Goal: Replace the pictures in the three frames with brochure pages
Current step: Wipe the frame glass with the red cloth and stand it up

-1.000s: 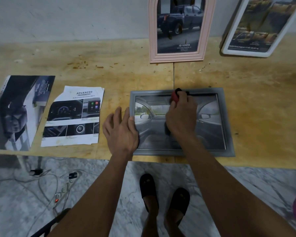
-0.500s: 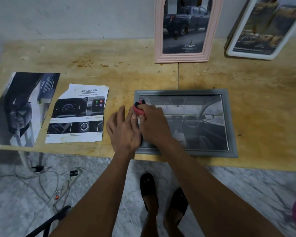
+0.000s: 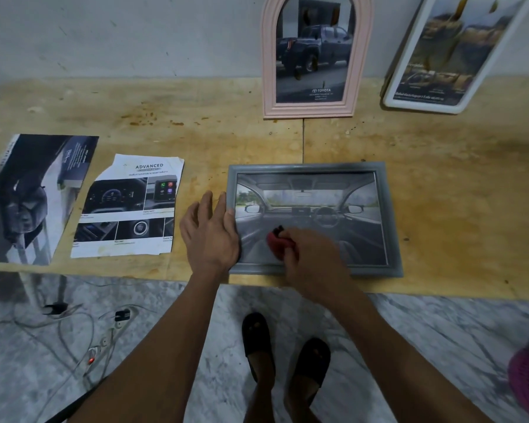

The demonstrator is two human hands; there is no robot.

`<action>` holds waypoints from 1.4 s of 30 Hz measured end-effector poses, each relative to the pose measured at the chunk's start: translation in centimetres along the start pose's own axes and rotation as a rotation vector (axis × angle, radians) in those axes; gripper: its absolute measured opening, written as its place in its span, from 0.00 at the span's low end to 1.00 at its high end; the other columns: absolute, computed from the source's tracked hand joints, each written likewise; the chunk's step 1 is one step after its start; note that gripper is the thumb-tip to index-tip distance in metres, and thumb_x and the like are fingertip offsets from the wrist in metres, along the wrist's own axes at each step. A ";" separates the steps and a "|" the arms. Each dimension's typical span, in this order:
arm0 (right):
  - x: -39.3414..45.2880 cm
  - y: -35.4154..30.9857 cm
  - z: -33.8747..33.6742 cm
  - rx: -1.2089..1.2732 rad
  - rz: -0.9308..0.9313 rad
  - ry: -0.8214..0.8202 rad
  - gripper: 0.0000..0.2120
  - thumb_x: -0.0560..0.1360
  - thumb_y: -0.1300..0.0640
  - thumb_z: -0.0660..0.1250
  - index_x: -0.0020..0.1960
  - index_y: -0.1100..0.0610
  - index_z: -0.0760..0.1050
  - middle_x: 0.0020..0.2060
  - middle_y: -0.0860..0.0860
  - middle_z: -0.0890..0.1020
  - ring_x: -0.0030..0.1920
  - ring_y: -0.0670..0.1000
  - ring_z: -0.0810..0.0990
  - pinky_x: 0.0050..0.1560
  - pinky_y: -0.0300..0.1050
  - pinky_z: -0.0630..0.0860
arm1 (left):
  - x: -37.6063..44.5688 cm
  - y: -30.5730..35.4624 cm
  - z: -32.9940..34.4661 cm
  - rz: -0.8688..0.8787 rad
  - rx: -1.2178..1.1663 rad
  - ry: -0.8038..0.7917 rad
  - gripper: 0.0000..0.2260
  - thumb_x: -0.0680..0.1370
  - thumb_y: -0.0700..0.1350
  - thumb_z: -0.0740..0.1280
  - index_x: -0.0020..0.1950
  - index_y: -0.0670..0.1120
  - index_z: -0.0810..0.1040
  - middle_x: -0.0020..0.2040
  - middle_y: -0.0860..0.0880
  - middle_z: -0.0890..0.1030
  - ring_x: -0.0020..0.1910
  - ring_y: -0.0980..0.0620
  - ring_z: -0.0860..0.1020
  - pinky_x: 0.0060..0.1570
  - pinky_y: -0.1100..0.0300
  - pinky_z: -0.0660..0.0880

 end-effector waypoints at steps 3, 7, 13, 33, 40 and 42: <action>-1.4 4.1 -3.1 -0.123 0.072 0.183 0.16 0.74 0.56 0.60 0.60 0.55 0.77 0.50 0.55 0.82 0.49 0.58 0.78 0.51 0.52 0.76 | 0.1 -0.1 0.2 0.005 0.028 0.013 0.23 0.83 0.56 0.47 0.76 0.54 0.67 0.78 0.48 0.64 0.74 0.41 0.59 0.74 0.43 0.55; -1.8 8.4 -6.9 -0.153 0.252 0.400 0.13 0.77 0.62 0.61 0.60 0.62 0.75 0.51 0.61 0.79 0.52 0.62 0.75 0.47 0.55 0.75 | 0.0 0.0 0.1 0.004 0.029 0.015 0.24 0.83 0.56 0.46 0.76 0.54 0.67 0.78 0.48 0.64 0.74 0.41 0.59 0.74 0.43 0.55; 2.2 7.3 -6.1 -0.121 0.317 0.442 0.20 0.79 0.61 0.59 0.70 0.64 0.66 0.62 0.65 0.71 0.60 0.65 0.68 0.58 0.58 0.68 | 0.0 0.0 0.1 0.008 0.044 0.003 0.24 0.83 0.57 0.45 0.77 0.54 0.65 0.78 0.49 0.63 0.75 0.42 0.58 0.74 0.43 0.54; 1.7 1.2 0.2 -0.165 0.065 0.200 0.23 0.76 0.61 0.62 0.71 0.58 0.66 0.63 0.58 0.71 0.59 0.59 0.69 0.56 0.54 0.71 | 0.0 0.0 0.2 0.003 0.018 -0.005 0.21 0.85 0.55 0.49 0.77 0.54 0.66 0.79 0.48 0.62 0.76 0.41 0.56 0.74 0.43 0.51; 0.5 8.0 -7.0 -0.228 0.269 0.268 0.22 0.77 0.60 0.62 0.70 0.60 0.67 0.63 0.61 0.71 0.61 0.63 0.69 0.61 0.54 0.67 | 0.1 0.0 0.3 0.030 0.029 -0.004 0.24 0.83 0.62 0.51 0.75 0.54 0.68 0.78 0.48 0.63 0.75 0.41 0.58 0.74 0.43 0.55; -0.1 8.6 -7.4 -0.216 0.307 0.222 0.24 0.76 0.61 0.65 0.71 0.59 0.66 0.64 0.60 0.70 0.63 0.62 0.68 0.61 0.54 0.67 | 0.0 0.1 0.3 0.029 0.029 0.014 0.23 0.83 0.61 0.51 0.74 0.54 0.69 0.77 0.47 0.64 0.75 0.41 0.59 0.73 0.42 0.56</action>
Point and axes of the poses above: each hand's wrist, its own x-axis towards the middle knuckle, its own z-axis out of the palm, y = z × x, the point moved 8 cm from there along x, towards the middle knuckle
